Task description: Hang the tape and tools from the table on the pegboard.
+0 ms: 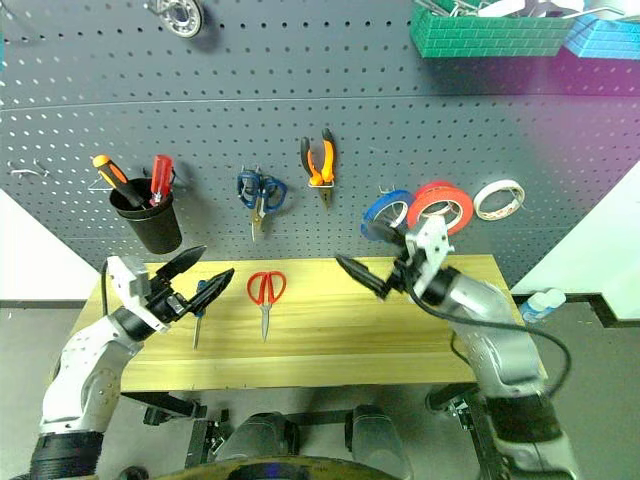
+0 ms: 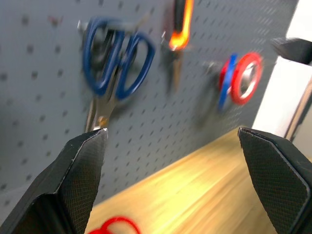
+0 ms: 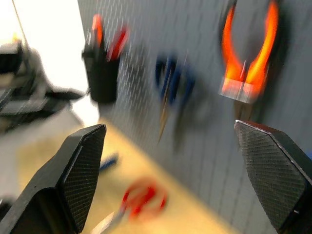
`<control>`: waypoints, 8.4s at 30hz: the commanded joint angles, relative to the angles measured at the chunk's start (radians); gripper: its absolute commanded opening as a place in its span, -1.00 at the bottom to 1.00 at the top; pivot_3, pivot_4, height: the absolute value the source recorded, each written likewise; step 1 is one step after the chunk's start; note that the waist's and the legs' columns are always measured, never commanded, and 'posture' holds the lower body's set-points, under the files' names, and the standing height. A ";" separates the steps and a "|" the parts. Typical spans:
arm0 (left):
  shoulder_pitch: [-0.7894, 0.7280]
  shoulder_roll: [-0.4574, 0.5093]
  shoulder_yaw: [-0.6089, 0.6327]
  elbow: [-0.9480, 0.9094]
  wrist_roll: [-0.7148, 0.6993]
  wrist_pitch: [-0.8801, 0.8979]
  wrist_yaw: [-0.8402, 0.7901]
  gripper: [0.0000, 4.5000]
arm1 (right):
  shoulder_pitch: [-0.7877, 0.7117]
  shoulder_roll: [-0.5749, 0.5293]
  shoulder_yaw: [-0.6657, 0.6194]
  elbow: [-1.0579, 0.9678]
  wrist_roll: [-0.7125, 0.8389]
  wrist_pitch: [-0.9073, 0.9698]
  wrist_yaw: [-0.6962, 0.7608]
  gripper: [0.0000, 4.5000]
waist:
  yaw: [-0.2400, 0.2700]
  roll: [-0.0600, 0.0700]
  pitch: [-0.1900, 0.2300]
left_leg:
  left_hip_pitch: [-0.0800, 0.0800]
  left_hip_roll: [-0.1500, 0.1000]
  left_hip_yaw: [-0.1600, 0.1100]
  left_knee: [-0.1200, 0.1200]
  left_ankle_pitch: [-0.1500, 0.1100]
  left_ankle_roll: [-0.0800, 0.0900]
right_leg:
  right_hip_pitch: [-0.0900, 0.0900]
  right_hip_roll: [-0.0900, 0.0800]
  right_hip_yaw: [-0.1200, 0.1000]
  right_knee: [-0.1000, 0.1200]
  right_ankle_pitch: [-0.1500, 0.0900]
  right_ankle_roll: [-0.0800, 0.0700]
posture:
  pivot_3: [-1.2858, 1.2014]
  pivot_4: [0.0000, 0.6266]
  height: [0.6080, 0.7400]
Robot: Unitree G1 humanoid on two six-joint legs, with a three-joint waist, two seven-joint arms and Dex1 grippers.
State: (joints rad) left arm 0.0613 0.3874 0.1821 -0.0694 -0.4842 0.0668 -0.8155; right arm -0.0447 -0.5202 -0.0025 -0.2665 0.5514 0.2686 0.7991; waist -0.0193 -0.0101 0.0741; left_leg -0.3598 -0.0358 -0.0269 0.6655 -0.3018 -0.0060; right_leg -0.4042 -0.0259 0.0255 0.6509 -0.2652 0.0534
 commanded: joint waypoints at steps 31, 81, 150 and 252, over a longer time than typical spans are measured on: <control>-0.284 -0.222 -0.160 0.099 0.302 0.773 0.716 1.00 | 0.340 -0.004 -0.147 -0.288 0.019 -0.031 -0.062 0.98 | -0.051 -0.009 0.011 | 0.005 0.000 -0.001 0.002 -0.001 0.001 | 0.007 -0.001 0.001 -0.002 -0.002 0.009 | -0.11 -0.69 0.91; -0.482 -0.435 -0.016 0.443 0.387 0.857 0.933 1.00 | 0.425 -0.003 -0.119 -0.508 0.054 0.023 -0.176 0.98 | -0.053 -0.016 0.087 | -0.006 0.000 -0.001 0.000 -0.002 0.002 | -0.003 -0.002 0.000 -0.005 -0.004 0.012 | -0.19 -0.47 0.91; -0.262 -0.297 -0.174 -0.015 0.378 0.951 0.734 -0.51 | -0.038 0.012 -0.127 0.567 -0.057 -0.368 0.361 1.00 | -0.050 -0.002 0.096 | -0.016 0.000 0.003 -0.004 0.000 0.006 | -0.006 -0.009 -0.003 -0.019 0.009 0.010 | -0.13 -0.59 0.91; 0.061 0.044 -0.121 -0.208 0.348 -0.048 0.326 -0.51 | 0.221 -0.112 -0.256 -0.024 0.223 0.037 0.369 1.00 | -0.048 0.003 0.081 | -0.028 -0.001 0.005 0.017 0.005 0.007 | -0.017 -0.009 -0.002 0.000 0.014 0.011 | -0.09 -0.67 0.91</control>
State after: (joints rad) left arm 0.1317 0.4239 0.0305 -0.2375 -0.1385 0.0495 -0.4948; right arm 0.1774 -0.6201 -0.2302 -0.2854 0.7320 0.2980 1.1369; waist -0.0671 -0.0073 0.1549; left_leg -0.3874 -0.0365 -0.0215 0.6829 -0.2964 0.0012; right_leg -0.4206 -0.0351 0.0238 0.6505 -0.2516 0.0645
